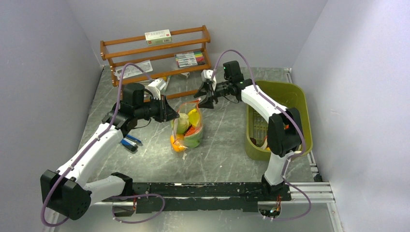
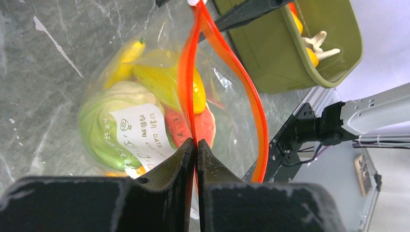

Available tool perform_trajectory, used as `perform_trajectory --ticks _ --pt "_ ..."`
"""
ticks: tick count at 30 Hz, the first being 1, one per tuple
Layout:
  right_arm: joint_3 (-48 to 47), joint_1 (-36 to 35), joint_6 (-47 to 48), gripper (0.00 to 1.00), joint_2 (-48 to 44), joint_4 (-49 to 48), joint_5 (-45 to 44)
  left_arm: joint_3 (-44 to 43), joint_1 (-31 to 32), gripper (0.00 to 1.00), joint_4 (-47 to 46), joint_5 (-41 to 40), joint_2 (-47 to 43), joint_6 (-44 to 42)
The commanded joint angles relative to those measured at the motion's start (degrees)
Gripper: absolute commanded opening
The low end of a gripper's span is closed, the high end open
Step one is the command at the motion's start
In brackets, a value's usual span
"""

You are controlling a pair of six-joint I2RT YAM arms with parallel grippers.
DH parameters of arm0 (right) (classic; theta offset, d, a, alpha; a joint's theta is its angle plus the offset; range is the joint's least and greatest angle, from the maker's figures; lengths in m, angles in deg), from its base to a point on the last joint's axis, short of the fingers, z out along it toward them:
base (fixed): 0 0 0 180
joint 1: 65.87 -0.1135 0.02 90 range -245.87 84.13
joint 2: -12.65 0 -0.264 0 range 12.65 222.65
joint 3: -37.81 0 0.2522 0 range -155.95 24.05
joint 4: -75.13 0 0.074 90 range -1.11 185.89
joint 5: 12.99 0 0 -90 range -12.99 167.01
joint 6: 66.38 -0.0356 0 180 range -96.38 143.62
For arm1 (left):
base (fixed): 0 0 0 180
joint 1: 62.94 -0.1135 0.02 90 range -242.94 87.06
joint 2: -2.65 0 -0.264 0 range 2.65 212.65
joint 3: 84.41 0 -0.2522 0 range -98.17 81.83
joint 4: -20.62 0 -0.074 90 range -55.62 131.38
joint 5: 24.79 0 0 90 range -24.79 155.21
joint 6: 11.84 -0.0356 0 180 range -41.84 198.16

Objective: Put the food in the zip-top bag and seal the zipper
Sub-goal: Zip the zipper food storage bag at the center of the board.

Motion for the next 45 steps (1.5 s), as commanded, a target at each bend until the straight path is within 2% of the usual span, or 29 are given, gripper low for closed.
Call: perform_trajectory --ticks 1,5,7,10,15,18,22,25,29,33,37,42,45 --pt "-3.48 -0.12 4.83 0.35 1.06 5.39 2.24 -0.28 -0.09 0.07 -1.15 1.8 -1.62 -4.83" --pt "-1.66 -0.14 4.15 0.07 -1.56 4.93 1.03 -1.41 -0.09 0.09 -0.01 0.07 -3.37 -8.58" --pt "0.43 -0.16 2.15 0.0 -4.01 2.68 -0.13 -1.95 -0.04 0.11 0.13 -1.12 -4.66 -10.15" --pt "5.21 -0.14 -5.13 0.0 -9.11 -5.03 -2.28 -2.99 -0.09 0.2 -0.32 -2.21 -6.77 -11.66" --pt "15.71 -0.84 -31.33 0.0 -20.06 -24.71 -10.05 -8.68 -0.12 0.5 2.49 -2.33 -8.06 -15.74" --pt "15.55 -2.52 -38.3 0.0 -23.76 -24.49 -16.05 -11.66 -0.09 0.59 2.92 0.73 -7.77 -17.89" --pt "8.42 -10.41 -38.35 0.0 -25.04 -14.74 -29.98 -13.47 -0.05 0.69 1.53 5.37 -8.14 -19.42" --pt "5.62 -13.0 -41.9 0.0 -25.35 -12.61 -34.05 -13.18 -0.05 0.75 0.68 12.53 -9.37 -25.48" --pt "5.05 -14.82 -42.56 0.0 -25.87 -13.01 -32.21 -9.64 0.0 0.78 -1.25 15.7 -13.78 -34.13" --pt "7.38 -15.92 -42.02 0.0 -25.18 -13.23 -31.21 -4.25 0.0 0.83 -4.0 12.55 -19.35 -40.77" --pt "11.57 -17.07 -41.45 0.0 -23.95 -11.91 -31.24 -2.55 0.0 0.83 0.23 12.67 -19.79 -46.93" --pt "12.8 -17.9 -34.3 0.0 -22.92 -4.29 -29.06 -1.15 -0.02 0.81 4.17 11.95 -17.74 -49.29" --pt "11.98 -17.97 -30.8 0.0 -22.23 0.17 -30.0 0.57 0.0 0.82 2.74 16.33 -17.28 -49.73"
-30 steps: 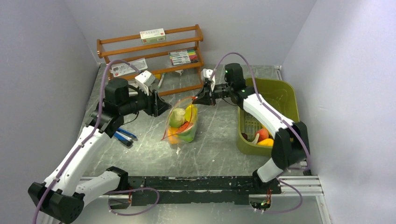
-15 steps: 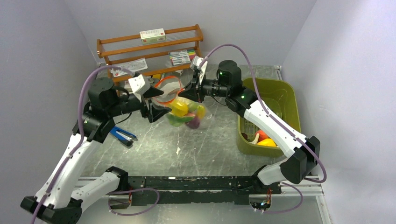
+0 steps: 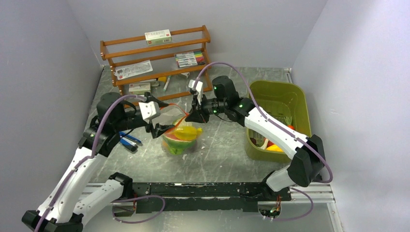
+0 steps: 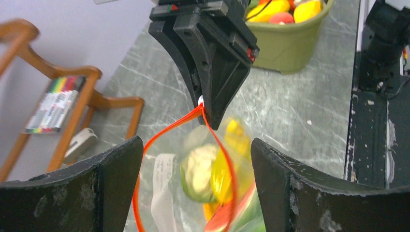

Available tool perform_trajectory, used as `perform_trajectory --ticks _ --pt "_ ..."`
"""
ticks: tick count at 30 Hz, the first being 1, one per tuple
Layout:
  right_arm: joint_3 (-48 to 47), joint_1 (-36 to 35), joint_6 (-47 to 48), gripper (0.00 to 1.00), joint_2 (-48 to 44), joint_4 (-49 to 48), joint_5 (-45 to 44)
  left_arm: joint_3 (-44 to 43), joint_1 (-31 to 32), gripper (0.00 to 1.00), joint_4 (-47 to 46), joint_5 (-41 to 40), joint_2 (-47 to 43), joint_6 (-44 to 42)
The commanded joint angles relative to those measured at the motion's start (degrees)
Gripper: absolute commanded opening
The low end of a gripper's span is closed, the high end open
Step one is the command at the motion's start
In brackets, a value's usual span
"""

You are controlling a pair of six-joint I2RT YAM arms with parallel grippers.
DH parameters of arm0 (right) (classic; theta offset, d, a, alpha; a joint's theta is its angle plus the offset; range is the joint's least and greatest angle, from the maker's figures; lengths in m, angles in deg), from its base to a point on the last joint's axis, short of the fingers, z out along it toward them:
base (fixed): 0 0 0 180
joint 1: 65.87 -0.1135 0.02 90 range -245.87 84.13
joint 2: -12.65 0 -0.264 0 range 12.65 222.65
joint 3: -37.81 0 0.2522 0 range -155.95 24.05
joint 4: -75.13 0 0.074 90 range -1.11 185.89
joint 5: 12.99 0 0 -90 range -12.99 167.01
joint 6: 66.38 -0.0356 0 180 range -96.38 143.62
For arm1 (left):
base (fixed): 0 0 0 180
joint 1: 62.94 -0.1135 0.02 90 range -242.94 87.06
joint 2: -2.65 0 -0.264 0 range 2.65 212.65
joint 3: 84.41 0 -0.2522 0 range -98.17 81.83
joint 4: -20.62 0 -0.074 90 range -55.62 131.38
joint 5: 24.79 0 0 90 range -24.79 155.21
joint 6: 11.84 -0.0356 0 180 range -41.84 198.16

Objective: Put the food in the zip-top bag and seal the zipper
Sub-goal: Zip the zipper food storage bag at the center of the board.

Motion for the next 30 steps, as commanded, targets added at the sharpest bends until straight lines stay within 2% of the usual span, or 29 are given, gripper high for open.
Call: perform_trajectory --ticks 1,4,7,11,16,19,23,30 --pt "-1.42 -0.25 6.4 0.0 0.01 5.7 0.66 2.33 0.0 0.82 0.21 6.26 0.95 -3.47" --pt "-1.13 -0.36 7.21 0.0 -0.66 5.62 2.21 1.85 0.0 0.82 0.9 11.2 3.19 -3.3" --pt "0.33 -0.48 8.45 0.0 -2.15 4.85 3.11 2.68 0.0 0.87 -1.66 14.61 4.77 -2.36" --pt "1.39 -0.45 12.94 0.02 -3.72 7.56 3.05 3.86 0.08 0.89 -6.38 13.47 6.07 0.39" --pt "0.19 -0.43 18.11 0.09 -4.73 13.9 0.82 2.25 0.79 0.88 -6.21 12.85 9.24 -0.72" --pt "0.03 -0.49 19.32 0.13 -6.44 14.41 1.43 1.23 1.8 0.88 -6.23 13.11 10.87 -1.71" --pt "-1.42 -0.47 21.39 0.09 -6.67 16.75 2.08 -0.52 3.64 0.87 -5.61 13.53 13.41 -2.5" --pt "-2.31 -0.45 22.72 0.09 -6.92 19.07 0.33 -0.36 7.28 0.88 -7.29 11.03 15.0 -2.11"
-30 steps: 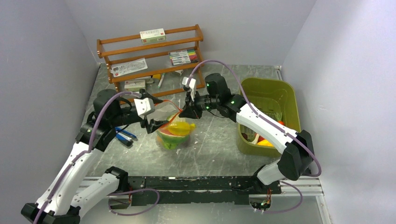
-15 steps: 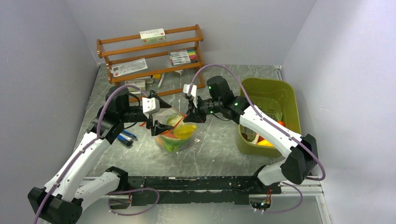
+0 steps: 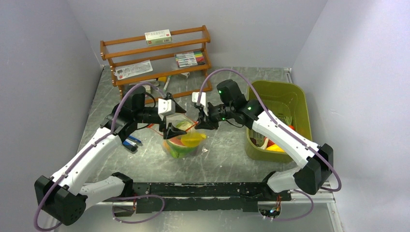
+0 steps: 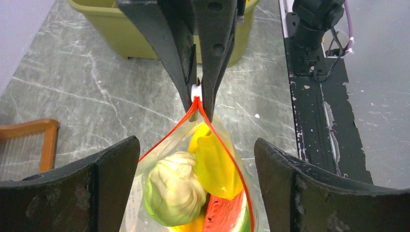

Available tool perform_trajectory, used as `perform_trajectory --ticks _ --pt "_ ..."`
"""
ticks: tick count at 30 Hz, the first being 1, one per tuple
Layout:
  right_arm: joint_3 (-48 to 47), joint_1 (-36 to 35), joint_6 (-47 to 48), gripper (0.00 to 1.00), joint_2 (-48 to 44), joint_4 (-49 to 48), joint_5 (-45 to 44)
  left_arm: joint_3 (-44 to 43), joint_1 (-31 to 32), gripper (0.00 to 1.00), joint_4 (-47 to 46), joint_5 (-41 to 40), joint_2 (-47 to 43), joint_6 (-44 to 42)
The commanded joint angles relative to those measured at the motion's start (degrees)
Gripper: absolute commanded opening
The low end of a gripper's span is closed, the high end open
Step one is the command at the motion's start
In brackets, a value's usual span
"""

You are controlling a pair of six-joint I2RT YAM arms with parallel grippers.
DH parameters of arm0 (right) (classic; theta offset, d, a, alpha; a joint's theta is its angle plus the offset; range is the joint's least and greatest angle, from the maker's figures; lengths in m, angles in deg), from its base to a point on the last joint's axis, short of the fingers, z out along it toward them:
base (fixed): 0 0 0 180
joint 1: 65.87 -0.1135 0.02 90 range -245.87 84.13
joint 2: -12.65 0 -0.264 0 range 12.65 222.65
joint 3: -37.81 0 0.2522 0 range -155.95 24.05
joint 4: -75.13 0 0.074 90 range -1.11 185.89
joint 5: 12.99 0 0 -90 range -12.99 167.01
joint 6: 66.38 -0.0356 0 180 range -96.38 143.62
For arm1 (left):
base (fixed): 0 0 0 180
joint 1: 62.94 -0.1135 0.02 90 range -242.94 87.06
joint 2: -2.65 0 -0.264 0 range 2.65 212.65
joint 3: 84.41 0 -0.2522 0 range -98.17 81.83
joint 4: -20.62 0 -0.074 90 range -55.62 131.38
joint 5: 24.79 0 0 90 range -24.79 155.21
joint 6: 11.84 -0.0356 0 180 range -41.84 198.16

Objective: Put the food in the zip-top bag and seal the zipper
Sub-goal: Zip the zipper food storage bag at the center of the board.

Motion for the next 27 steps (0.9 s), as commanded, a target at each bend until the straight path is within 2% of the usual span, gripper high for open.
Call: perform_trajectory --ticks 1,4,13,15,17,20,22,24,27 --pt "-1.83 -0.17 1.8 0.08 -1.53 0.8 0.04 -1.14 2.02 0.88 -3.6 0.55 0.41 -1.15" --pt "-1.44 -0.14 3.3 0.07 -1.89 0.67 1.06 -1.39 2.6 0.89 -3.58 2.62 1.3 -1.85" --pt "4.58 -0.17 8.78 0.04 -7.88 -5.29 4.66 -0.5 3.26 0.87 -5.17 -0.75 4.36 -5.61" --pt "4.6 -0.16 9.52 0.04 -8.12 -4.97 4.96 -0.4 3.33 0.84 -5.54 -1.24 4.7 -6.1" --pt "4.56 -0.16 9.48 0.04 -8.06 -4.96 4.52 -0.52 3.37 0.77 -5.53 -0.95 5.06 -6.54" --pt "5.21 -0.2 7.5 0.05 -7.86 -6.33 3.49 -0.6 3.4 0.61 -4.88 0.51 5.39 -6.91" --pt "5.69 -0.2 6.01 0.07 -7.9 -7.63 3.37 -0.09 3.49 0.47 -4.73 1.2 5.28 -6.97" --pt "6.45 -0.21 5.14 0.08 -8.3 -8.89 3.16 1.01 3.62 0.3 -5.44 1.29 4.93 -6.82" --pt "7.46 -0.15 3.74 0.09 -9.13 -10.63 2.81 1.88 3.62 0.12 -5.46 1.58 4.67 -7.09"
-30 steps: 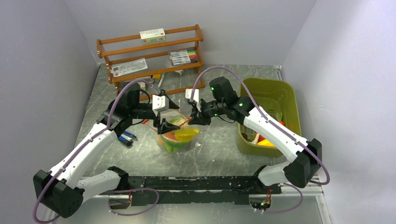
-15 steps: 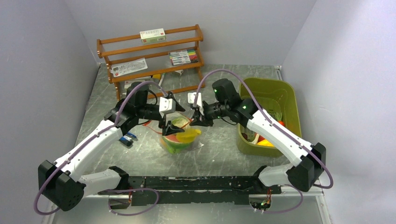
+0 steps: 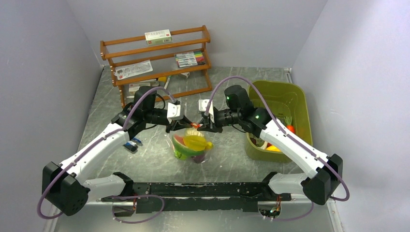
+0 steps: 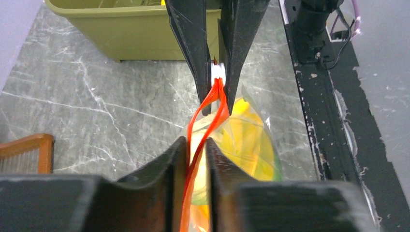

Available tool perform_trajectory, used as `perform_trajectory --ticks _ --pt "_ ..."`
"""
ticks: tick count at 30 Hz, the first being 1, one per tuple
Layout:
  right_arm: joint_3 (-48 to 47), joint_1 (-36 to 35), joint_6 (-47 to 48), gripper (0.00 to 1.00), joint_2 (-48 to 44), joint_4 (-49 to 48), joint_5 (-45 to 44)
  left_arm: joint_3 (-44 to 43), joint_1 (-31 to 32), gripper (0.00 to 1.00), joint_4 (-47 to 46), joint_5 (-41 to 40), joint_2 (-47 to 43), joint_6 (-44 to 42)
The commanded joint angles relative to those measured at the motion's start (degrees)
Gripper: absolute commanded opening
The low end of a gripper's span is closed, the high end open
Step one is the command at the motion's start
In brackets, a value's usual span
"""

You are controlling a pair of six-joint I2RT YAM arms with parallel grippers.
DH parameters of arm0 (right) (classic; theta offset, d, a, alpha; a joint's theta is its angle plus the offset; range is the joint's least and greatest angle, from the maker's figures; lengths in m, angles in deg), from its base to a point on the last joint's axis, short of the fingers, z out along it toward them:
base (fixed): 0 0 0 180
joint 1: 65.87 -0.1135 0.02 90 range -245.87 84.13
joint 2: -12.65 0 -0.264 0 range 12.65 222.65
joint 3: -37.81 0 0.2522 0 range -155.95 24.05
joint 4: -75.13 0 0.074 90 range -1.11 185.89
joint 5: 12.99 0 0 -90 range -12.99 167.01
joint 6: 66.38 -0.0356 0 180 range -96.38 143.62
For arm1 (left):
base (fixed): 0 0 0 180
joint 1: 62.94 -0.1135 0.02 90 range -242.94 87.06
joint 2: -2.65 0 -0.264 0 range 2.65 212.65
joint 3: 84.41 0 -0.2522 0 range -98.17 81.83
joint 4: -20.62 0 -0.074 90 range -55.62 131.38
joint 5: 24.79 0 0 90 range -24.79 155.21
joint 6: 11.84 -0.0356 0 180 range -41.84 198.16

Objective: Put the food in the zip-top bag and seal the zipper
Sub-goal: Zip the zipper food storage bag at the center of the board.

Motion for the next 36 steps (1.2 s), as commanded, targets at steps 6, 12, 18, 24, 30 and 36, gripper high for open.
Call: perform_trajectory --ticks 6,12,18,24,30,36 --pt "7.09 -0.09 -14.54 0.35 -6.38 -14.05 -3.51 1.65 0.51 0.07 -2.08 0.36 -1.03 -1.04" --pt "20.24 -0.11 -28.84 0.56 -16.45 -27.72 -7.56 3.51 0.57 0.07 -4.1 0.57 -1.92 0.2" --pt "25.07 0.45 -28.64 0.63 -20.7 -30.68 -12.87 4.11 0.59 0.07 -5.0 0.95 -2.58 0.15" --pt "22.39 2.91 -26.4 0.6 -15.01 -31.78 -6.7 4.86 0.6 0.07 -6.38 1.59 -3.36 0.44" --pt "24.81 4.86 -25.8 0.31 -12.86 -36.02 -0.91 5.33 0.6 0.07 -7.48 1.07 -4.0 1.04" --pt "28.4 6.86 -27.99 0.15 -12.81 -42.09 2.43 7.02 0.6 0.07 -9.0 0.47 -5.31 1.66"
